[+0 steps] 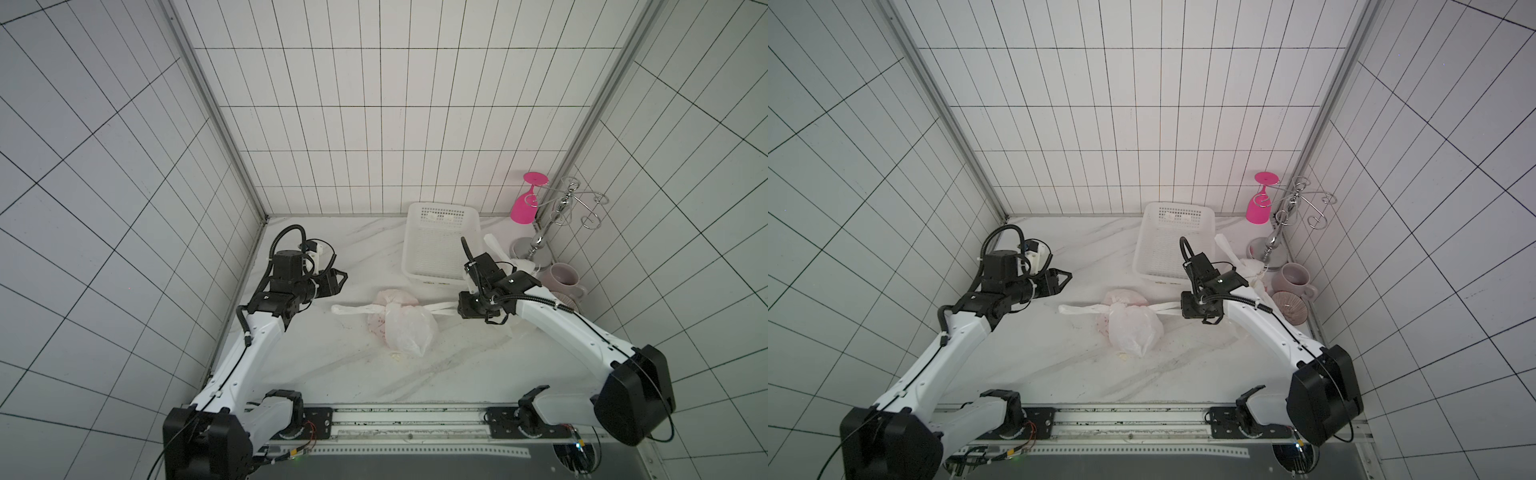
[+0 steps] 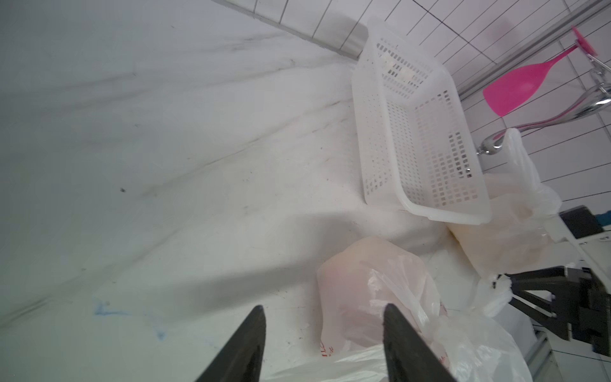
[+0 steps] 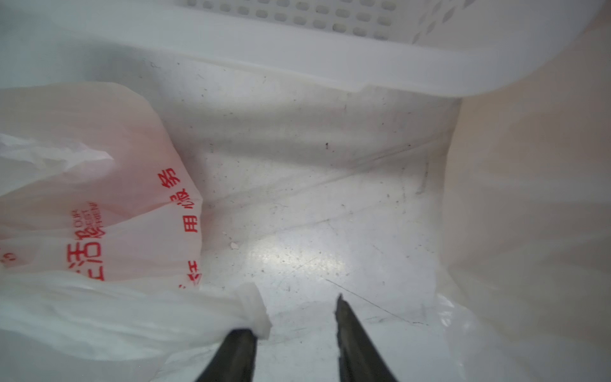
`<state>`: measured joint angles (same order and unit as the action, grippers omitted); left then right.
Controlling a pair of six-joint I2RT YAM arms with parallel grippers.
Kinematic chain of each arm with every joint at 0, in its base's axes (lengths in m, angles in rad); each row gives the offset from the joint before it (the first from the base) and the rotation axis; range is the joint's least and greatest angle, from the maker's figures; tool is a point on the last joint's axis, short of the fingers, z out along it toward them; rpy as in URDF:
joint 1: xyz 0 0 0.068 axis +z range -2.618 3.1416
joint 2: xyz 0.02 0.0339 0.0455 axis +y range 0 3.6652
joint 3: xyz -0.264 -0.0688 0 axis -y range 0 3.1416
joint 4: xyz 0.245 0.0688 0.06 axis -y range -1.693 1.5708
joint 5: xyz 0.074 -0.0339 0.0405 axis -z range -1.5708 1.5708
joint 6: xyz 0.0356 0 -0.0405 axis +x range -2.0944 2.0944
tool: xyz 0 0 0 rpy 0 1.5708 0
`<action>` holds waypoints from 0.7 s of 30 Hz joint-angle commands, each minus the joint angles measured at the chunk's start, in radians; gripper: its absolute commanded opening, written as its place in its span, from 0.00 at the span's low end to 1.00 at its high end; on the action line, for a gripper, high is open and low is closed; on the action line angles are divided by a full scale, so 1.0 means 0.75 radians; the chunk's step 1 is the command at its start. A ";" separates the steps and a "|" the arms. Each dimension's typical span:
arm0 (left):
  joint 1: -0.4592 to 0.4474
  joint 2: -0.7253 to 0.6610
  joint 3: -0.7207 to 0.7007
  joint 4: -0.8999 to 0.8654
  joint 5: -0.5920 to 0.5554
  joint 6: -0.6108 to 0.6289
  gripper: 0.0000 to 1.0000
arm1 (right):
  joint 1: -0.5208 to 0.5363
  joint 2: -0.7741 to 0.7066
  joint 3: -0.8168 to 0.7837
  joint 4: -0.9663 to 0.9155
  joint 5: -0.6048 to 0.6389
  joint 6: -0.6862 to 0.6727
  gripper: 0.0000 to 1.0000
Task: Place the peach into a plastic bag & tie a knot
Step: Tie the plastic bag at the center of the board, then reset both arms
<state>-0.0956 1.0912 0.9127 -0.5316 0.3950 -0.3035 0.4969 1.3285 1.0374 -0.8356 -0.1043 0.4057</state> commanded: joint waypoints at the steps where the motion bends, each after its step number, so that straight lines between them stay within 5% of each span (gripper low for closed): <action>1: 0.000 -0.083 0.131 -0.167 -0.247 0.130 0.66 | -0.047 -0.120 0.183 -0.150 -0.239 -0.063 0.69; 4: -0.007 -0.166 0.115 -0.083 -0.350 0.129 0.72 | -0.130 -0.207 0.294 -0.279 -0.357 -0.100 0.85; 9: -0.046 -0.253 -0.013 0.299 -0.509 0.137 0.77 | -0.281 -0.164 0.450 -0.277 -0.297 -0.031 0.89; 12: -0.064 -0.301 -0.181 0.607 -0.637 0.188 0.79 | -0.361 -0.214 0.348 0.027 0.019 -0.057 0.89; 16: -0.062 -0.358 -0.428 0.959 -1.170 0.218 0.82 | -0.363 -0.450 -0.169 0.792 0.480 -0.367 0.92; 21: -0.063 -0.262 -0.617 1.044 -1.392 0.177 0.82 | -0.381 -0.401 -0.551 1.359 0.859 -0.544 0.95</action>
<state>-0.1429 0.8684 0.5060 0.1127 -0.4503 -0.1677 0.2245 0.9794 0.7704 -0.1883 0.2771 0.1242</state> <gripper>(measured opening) 0.823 0.946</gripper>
